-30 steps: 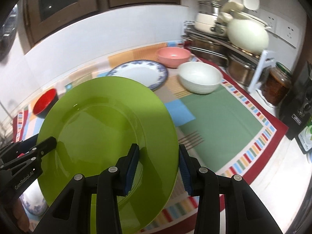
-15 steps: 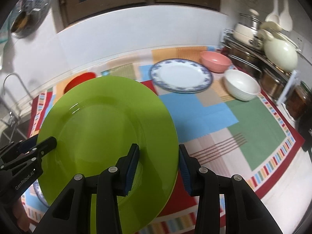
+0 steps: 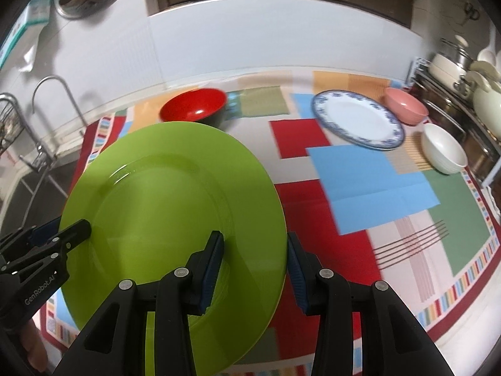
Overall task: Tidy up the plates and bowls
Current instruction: 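Lower the lime-green plate onto the blue-and-white plate and open both grippers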
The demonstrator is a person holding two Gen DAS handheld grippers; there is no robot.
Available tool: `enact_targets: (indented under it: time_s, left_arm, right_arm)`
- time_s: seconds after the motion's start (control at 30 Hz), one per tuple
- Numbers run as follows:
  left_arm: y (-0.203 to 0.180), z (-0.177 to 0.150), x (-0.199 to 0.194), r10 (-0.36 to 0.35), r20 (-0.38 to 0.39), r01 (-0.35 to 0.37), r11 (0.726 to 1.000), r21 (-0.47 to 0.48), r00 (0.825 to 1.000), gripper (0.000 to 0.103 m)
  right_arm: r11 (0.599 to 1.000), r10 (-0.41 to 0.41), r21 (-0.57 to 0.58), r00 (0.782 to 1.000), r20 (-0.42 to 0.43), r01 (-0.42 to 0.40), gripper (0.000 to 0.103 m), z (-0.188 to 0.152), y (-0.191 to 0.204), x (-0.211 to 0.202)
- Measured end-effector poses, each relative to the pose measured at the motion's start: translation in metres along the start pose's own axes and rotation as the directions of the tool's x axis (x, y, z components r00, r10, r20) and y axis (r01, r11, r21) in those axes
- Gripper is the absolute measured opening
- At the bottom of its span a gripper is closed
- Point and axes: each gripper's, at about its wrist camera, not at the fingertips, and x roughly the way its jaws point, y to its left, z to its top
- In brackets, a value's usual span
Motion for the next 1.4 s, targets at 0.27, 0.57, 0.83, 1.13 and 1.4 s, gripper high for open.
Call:
enact_targets:
  time_s: [0.27, 0.57, 0.83, 1.13, 1.4]
  left_arm:
    - [0.024, -0.006, 0.015, 0.020, -0.042, -0.021, 0.999, -0.024, 0.999, 0.040]
    - [0.035, -0.014, 0.039, 0.022, -0.102, -0.026, 0.999, -0.031, 0.995, 0.040]
    - [0.040, -0.019, 0.052, 0.031, -0.132, -0.035, 0.999, -0.027, 0.991, 0.040]
    - [0.042, -0.020, 0.058, 0.063, -0.127, -0.063, 0.998, 0.003, 0.990, 0.039]
    - [0.044, -0.018, 0.057, 0.047, -0.127, -0.047, 0.999, 0.000, 0.991, 0.046]
  right_arm:
    - [0.999, 0.023, -0.028, 0.999, -0.035, -0.024, 0.041, -0.001, 0.027, 0.019]
    - [0.999, 0.023, -0.046, 0.995, -0.096, -0.028, 0.041, -0.006, 0.043, 0.044]
    - [0.999, 0.020, -0.047, 0.991, -0.135, -0.026, 0.041, -0.012, 0.048, 0.059]
    - [0.997, 0.010, -0.075, 0.989, -0.147, -0.021, 0.041, -0.014, 0.058, 0.067]
    - [0.997, 0.011, -0.073, 0.989, -0.145, -0.022, 0.041, -0.014, 0.060, 0.069]
